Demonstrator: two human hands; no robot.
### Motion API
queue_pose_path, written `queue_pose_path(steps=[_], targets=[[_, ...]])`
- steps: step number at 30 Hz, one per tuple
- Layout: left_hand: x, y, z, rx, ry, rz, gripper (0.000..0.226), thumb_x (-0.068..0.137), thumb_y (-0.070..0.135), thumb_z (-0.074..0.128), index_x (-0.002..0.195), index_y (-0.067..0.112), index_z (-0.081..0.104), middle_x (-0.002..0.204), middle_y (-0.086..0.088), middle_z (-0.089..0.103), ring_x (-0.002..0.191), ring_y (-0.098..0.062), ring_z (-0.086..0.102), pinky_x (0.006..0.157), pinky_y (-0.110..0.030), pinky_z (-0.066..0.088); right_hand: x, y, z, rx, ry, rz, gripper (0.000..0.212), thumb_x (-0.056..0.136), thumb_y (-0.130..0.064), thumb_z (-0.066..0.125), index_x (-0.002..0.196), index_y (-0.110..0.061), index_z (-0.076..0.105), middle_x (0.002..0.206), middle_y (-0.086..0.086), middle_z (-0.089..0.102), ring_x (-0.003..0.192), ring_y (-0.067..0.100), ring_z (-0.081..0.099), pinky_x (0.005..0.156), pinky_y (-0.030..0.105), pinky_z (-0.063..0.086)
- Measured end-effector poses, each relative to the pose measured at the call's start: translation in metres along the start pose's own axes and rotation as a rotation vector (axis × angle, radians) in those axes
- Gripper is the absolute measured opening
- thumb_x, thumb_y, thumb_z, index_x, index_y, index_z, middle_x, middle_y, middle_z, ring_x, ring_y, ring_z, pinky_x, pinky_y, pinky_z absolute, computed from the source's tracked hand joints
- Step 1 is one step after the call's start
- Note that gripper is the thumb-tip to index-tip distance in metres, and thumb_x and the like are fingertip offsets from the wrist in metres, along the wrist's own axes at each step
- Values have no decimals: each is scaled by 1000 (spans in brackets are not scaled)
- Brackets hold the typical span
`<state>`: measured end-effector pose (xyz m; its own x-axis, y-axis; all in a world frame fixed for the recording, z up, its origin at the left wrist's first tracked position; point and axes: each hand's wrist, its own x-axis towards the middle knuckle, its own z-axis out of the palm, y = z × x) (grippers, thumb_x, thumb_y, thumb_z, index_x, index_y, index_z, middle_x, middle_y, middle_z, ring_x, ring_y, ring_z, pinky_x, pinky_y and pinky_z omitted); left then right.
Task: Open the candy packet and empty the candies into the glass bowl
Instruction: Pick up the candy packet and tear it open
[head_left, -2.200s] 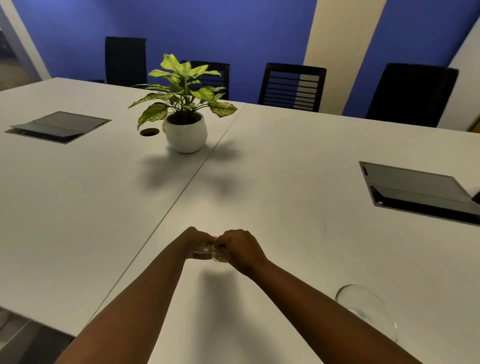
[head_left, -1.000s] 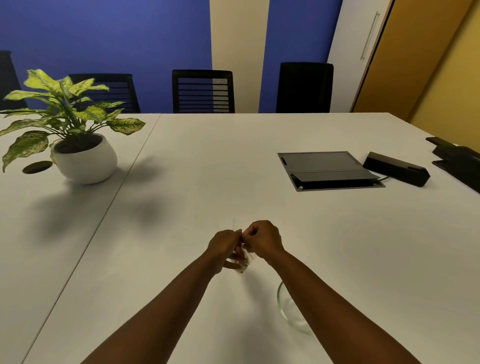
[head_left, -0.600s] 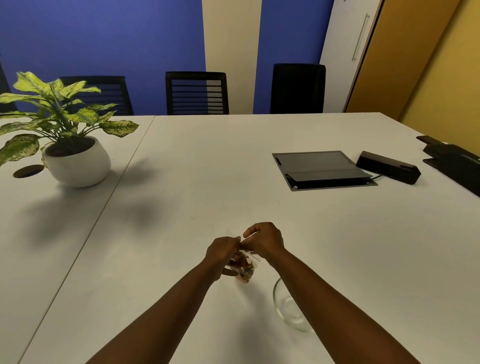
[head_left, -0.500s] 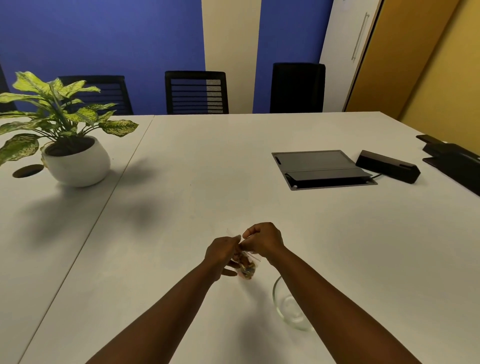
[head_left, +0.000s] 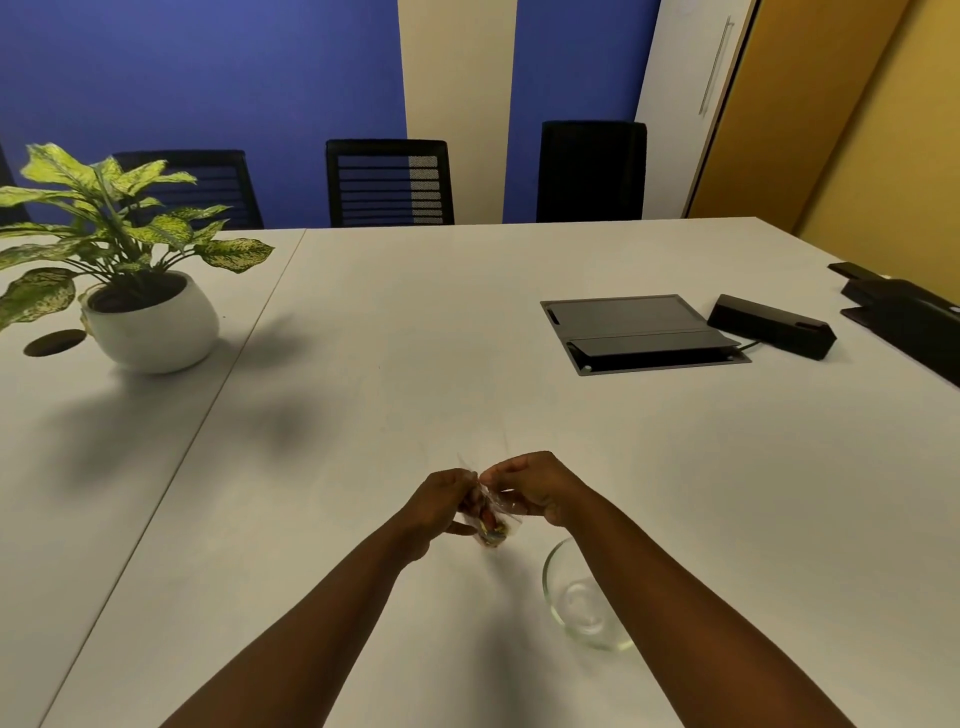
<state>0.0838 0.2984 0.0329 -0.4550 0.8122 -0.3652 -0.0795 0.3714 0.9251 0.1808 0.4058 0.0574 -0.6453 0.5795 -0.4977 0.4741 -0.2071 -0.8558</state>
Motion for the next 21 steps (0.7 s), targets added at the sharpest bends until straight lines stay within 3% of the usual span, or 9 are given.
queue_pose_path(steps=[3, 6, 9, 12, 17, 21], targets=[[3, 0, 2, 16, 23, -10, 33, 98, 16, 38, 72, 11, 56, 74, -7, 60, 71, -15, 59, 62, -23, 53, 1, -2, 5, -267, 105, -118, 18, 82, -7, 67, 96, 4, 70, 71, 9, 66, 61, 17, 63, 60, 24, 59], [5, -1, 7, 13, 102, -21, 32, 95, 13, 42, 66, 11, 55, 71, -7, 58, 71, -19, 57, 71, -30, 52, 0, -3, 12, -529, 176, -256, 17, 83, -12, 66, 94, -2, 74, 92, 15, 74, 81, 25, 70, 80, 34, 59], [5, -1, 12, 21, 170, 3, 33, 91, 6, 43, 59, 10, 53, 66, -8, 55, 67, -21, 54, 80, -40, 51, -3, -3, 17, -603, 271, -339, 14, 79, -11, 65, 86, -4, 75, 92, 14, 76, 85, 24, 70, 69, 25, 53], [6, 2, 14, 69, 214, 28, 35, 89, 4, 41, 57, 10, 52, 64, -7, 54, 70, -24, 53, 78, -37, 51, -3, -1, 18, -590, 332, -374, 13, 76, -9, 64, 80, -3, 75, 87, 14, 76, 81, 23, 70, 63, 21, 46], [7, 5, 14, 48, 193, 33, 36, 90, 4, 40, 56, 11, 51, 64, -6, 56, 65, -20, 55, 71, -30, 52, 1, 4, 16, -489, 359, -381, 13, 75, -6, 64, 75, 4, 72, 82, 20, 75, 74, 28, 70, 70, 32, 58], [6, 5, 22, 103, 215, 55, 37, 87, 5, 44, 51, 13, 45, 58, -6, 50, 64, -22, 48, 72, -34, 44, 5, 7, 10, -445, 404, -347, 13, 74, -9, 67, 72, 3, 70, 80, 19, 74, 67, 19, 62, 72, 32, 55]])
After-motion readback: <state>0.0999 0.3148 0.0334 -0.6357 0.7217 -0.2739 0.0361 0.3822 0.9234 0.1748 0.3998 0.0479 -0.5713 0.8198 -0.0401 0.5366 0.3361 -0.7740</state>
